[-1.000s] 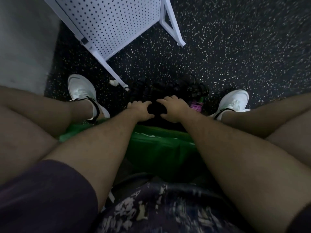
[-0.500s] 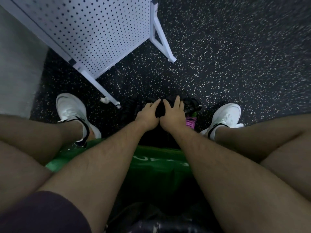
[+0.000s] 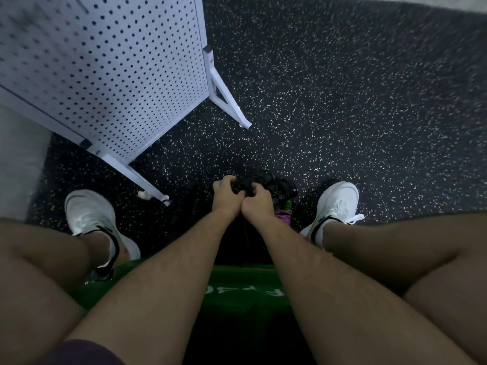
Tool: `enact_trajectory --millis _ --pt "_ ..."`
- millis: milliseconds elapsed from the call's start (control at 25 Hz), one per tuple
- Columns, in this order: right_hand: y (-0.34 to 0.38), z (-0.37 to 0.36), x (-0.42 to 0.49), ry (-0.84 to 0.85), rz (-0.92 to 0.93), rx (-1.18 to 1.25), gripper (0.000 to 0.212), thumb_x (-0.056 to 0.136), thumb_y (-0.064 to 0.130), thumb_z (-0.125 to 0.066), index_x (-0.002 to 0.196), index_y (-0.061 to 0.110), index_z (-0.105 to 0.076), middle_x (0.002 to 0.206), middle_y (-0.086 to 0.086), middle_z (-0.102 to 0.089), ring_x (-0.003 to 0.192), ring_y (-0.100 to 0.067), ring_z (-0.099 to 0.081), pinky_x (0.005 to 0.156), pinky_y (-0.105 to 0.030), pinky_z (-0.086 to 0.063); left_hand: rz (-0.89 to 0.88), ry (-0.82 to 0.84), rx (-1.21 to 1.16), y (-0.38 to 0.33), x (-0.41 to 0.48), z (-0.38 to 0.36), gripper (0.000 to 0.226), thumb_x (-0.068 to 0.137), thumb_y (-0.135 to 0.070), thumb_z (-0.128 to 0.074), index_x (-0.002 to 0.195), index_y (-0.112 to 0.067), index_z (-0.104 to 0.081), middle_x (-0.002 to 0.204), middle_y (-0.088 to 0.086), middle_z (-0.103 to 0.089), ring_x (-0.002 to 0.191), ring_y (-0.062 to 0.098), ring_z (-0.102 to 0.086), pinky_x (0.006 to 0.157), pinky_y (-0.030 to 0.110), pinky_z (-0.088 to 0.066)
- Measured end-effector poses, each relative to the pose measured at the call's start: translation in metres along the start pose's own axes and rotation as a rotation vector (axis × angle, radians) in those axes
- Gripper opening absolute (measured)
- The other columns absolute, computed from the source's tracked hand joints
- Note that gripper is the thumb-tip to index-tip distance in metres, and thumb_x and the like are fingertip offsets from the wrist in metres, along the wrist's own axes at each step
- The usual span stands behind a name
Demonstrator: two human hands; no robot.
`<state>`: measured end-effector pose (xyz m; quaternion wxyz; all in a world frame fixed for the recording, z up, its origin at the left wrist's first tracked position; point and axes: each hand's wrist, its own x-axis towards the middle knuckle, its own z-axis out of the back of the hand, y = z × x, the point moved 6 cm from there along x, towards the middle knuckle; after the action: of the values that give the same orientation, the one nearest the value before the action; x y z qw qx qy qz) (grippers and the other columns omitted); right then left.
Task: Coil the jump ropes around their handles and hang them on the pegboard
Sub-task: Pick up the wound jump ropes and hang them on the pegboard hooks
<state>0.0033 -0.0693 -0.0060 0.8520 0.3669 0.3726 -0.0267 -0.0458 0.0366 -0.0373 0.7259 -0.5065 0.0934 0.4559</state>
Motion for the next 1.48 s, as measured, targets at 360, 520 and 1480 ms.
enact_trajectory --millis 360,520,1480 --pt "-0.021 0.02 0.009 0.045 0.19 -0.235 0.06 0.097 0.002 -0.041 0.154 0.016 -0.034 0.159 -0.002 -0.034 0.143 -0.02 -0.037 0.115 -0.029 -0.03 -0.175 0.06 0.38 -0.002 0.02 -0.022 0.056 0.087 -0.027 -0.07 0.141 -0.022 -0.054 0.128 0.008 -0.053 0.116 0.024 -0.056 0.095 0.033 -0.047" --pt "-0.004 0.039 0.011 -0.115 0.226 -0.244 0.046 0.101 0.017 -0.042 0.148 0.02 -0.04 0.149 -0.001 -0.039 0.132 -0.022 -0.045 0.108 -0.035 -0.04 -0.149 -0.008 0.138 -0.004 0.002 0.013 0.041 0.087 -0.024 -0.073 0.127 -0.02 -0.065 0.108 -0.005 -0.066 0.092 0.01 -0.063 0.082 0.023 -0.051" --pt "0.371 0.214 -0.208 0.039 1.091 0.394 0.037 0.1 0.019 -0.059 0.135 0.03 -0.056 0.12 0.007 -0.064 0.091 -0.005 -0.07 0.082 -0.027 -0.059 -0.74 -0.169 -0.471 -0.288 -0.219 0.34 0.022 0.102 -0.031 -0.055 0.12 -0.025 -0.067 0.111 -0.001 -0.077 0.098 0.019 -0.075 0.088 0.027 -0.053"
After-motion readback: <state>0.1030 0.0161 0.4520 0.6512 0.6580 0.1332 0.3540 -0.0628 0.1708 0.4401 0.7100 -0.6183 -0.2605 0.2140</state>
